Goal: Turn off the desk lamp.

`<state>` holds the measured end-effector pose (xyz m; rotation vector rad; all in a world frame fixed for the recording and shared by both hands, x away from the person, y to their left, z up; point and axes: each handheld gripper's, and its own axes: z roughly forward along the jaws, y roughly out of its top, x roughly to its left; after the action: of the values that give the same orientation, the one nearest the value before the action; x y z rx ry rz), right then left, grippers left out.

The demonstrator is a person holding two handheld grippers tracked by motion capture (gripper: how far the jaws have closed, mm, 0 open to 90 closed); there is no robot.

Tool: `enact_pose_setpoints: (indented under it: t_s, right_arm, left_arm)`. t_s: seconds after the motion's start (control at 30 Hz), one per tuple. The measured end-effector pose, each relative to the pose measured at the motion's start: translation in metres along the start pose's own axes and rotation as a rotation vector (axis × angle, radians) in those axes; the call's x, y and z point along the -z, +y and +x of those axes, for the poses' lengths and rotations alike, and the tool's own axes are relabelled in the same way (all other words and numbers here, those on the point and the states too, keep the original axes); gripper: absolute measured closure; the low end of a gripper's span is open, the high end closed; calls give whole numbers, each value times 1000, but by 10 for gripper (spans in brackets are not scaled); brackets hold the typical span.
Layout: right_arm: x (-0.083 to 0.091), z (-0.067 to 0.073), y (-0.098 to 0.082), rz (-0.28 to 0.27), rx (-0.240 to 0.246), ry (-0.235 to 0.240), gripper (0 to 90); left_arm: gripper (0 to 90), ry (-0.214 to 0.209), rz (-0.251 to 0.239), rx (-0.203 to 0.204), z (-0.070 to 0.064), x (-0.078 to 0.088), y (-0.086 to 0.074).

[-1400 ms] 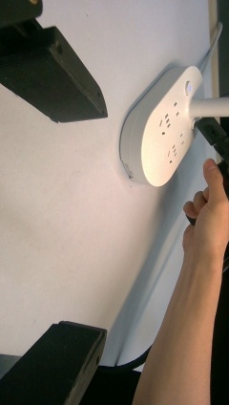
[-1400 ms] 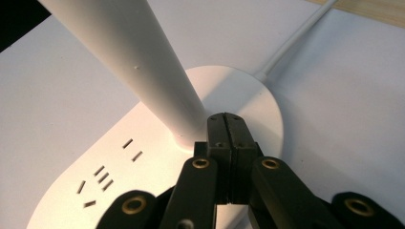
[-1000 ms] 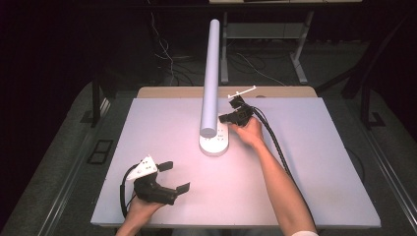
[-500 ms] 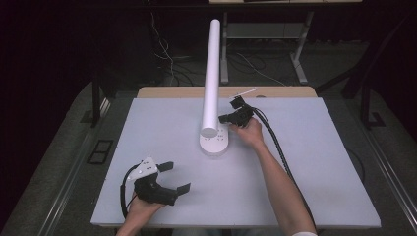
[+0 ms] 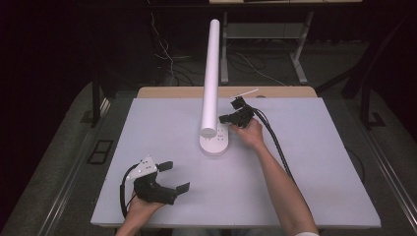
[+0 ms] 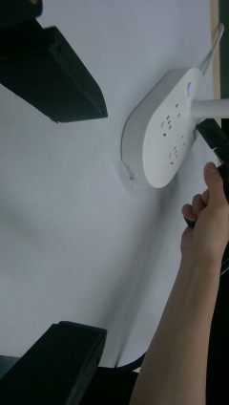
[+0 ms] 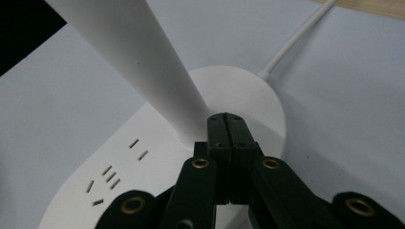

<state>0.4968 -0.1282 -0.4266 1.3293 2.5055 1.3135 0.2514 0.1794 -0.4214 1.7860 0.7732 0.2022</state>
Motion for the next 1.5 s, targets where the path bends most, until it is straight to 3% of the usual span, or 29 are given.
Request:
enact_pose_setpoints:
  t_s: [0.1,0.23,0.67,0.9,1.03,1.3,1.5]
  right_arm:
    - [2,1,0,13,24,-7,900]
    - [10,1,1,-8,10,-8,900]
    - [51,0,-1,-57,3,16,900]
    - [75,4,-8,-73,34,24,853]
    - [90,8,-11,-90,34,43,776]
    - [120,18,-22,-132,30,51,532]
    - [141,25,-39,-124,22,-2,201]
  left_arm:
    - [0,0,-1,2,0,0,0]
    - [0,3,-2,1,0,0,0]
    - [0,0,1,-2,-1,0,0]
    - [0,-4,1,-1,-2,-2,0]
    - [0,-4,3,-3,-3,-2,0]
    - [0,-2,4,-1,-4,-2,0]
    - [0,1,5,-5,-5,-2,0]
